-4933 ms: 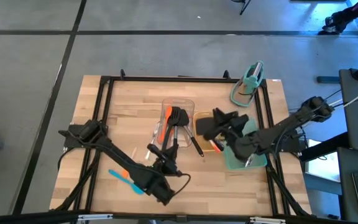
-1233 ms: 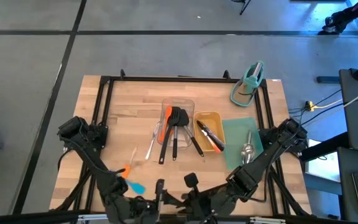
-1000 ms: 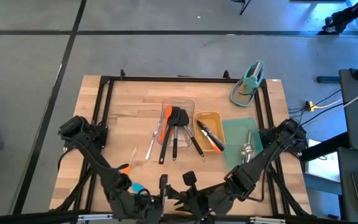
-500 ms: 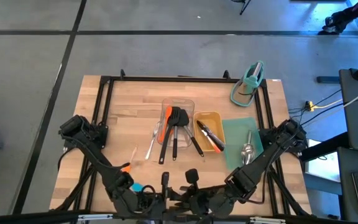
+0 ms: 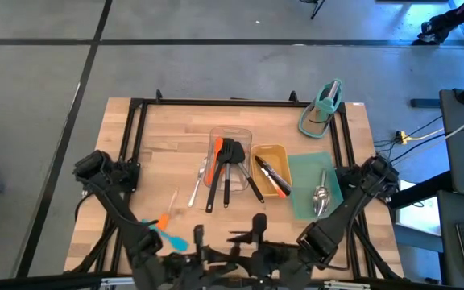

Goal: Pick & Place Kitchen Items
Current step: Put the black spatula into the transparent bin

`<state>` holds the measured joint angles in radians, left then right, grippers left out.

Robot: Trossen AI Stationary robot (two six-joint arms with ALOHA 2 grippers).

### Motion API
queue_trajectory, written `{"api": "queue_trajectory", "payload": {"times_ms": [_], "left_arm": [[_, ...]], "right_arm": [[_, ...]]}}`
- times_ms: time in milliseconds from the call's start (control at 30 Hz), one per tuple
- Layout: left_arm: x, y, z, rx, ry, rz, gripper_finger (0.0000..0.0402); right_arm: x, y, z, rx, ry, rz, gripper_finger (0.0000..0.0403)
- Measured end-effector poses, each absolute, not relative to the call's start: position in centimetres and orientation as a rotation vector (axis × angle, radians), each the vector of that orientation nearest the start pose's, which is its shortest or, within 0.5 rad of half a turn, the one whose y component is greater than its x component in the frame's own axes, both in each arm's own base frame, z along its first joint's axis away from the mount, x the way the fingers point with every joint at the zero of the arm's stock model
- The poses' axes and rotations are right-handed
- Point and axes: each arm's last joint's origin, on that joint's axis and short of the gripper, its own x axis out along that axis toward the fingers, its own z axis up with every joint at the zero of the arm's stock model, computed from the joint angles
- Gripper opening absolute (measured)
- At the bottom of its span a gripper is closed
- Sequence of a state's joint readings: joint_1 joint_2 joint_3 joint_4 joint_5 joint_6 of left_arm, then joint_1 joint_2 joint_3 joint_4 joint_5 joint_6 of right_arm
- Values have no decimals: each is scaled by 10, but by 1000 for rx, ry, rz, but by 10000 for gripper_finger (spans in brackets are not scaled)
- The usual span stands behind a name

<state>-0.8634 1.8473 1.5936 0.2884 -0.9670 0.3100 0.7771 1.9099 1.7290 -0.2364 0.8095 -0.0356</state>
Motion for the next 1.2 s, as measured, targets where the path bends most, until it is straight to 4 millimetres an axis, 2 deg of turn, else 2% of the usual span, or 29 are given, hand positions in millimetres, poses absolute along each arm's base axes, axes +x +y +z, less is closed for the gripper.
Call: {"api": "queue_trajectory", "payload": {"times_ms": [133,233,400,567,733,933,1100,1200], "left_arm": [[284,-319,359,286,2,168,48],[275,-323,362,283,-3,242,48],[265,-324,378,263,-48,342,48],[260,-311,400,280,-104,431,48],[268,-287,414,292,-156,523,48],[291,-261,417,301,-177,601,48],[309,-239,418,293,-202,654,48],[312,-231,420,264,-238,673,48]], "right_arm": [[319,302,335,-382,258,-80,260],[312,308,342,-403,212,-138,288],[302,309,344,-469,199,-369,299],[307,295,345,-355,151,-644,296],[328,284,328,-310,148,-711,295],[344,278,314,-332,145,-818,295],[348,277,316,-300,133,-827,295],[354,272,324,-302,137,-843,295]]}}
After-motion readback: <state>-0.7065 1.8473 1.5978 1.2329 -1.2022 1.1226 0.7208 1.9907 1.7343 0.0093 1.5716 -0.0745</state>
